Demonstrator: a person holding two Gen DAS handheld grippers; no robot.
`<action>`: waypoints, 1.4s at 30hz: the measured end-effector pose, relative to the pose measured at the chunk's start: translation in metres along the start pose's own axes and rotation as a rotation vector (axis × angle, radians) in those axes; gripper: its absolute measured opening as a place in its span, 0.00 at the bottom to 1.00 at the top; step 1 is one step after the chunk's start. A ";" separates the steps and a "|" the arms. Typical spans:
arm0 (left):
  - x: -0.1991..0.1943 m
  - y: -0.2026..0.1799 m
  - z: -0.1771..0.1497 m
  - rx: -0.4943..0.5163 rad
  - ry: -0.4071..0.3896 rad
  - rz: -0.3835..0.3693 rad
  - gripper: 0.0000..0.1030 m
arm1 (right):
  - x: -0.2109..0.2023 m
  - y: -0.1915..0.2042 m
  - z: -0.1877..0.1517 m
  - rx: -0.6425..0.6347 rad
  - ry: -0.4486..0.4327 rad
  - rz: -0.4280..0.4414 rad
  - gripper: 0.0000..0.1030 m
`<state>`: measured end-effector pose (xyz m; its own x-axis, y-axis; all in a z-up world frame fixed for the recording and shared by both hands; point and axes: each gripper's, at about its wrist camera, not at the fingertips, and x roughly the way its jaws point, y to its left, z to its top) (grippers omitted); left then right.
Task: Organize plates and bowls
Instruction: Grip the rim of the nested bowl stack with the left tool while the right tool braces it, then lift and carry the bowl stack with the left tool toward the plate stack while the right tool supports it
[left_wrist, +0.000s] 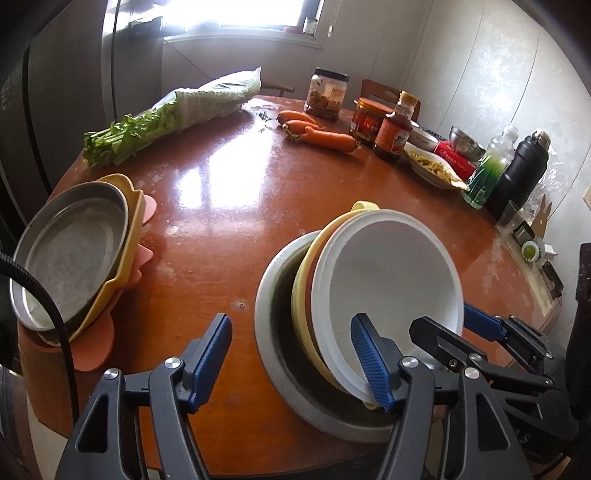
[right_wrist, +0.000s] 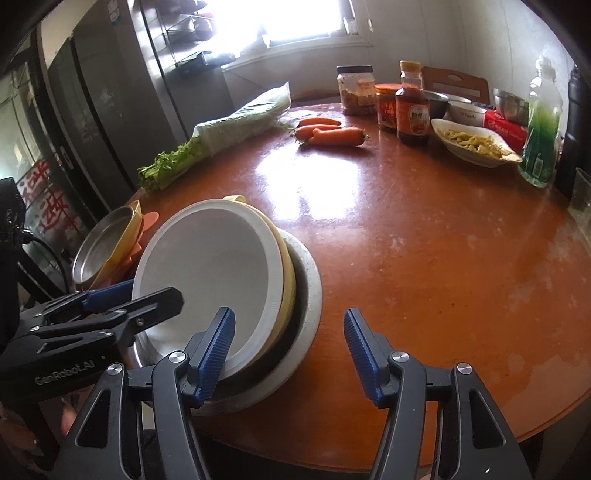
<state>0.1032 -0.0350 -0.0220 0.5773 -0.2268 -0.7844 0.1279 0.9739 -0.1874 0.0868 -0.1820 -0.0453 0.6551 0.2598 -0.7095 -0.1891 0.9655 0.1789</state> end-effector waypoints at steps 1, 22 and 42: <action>0.003 -0.001 0.000 -0.001 0.007 0.007 0.65 | 0.001 0.000 0.000 0.000 -0.003 0.002 0.61; 0.017 -0.011 -0.001 -0.009 0.029 -0.041 0.53 | 0.007 -0.010 -0.004 0.052 0.023 0.120 0.39; -0.006 0.000 0.010 -0.030 -0.026 -0.063 0.53 | -0.006 0.005 0.011 0.036 -0.034 0.114 0.39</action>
<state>0.1079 -0.0340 -0.0111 0.5894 -0.2873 -0.7550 0.1411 0.9569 -0.2540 0.0905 -0.1782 -0.0326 0.6555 0.3674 -0.6598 -0.2375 0.9296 0.2817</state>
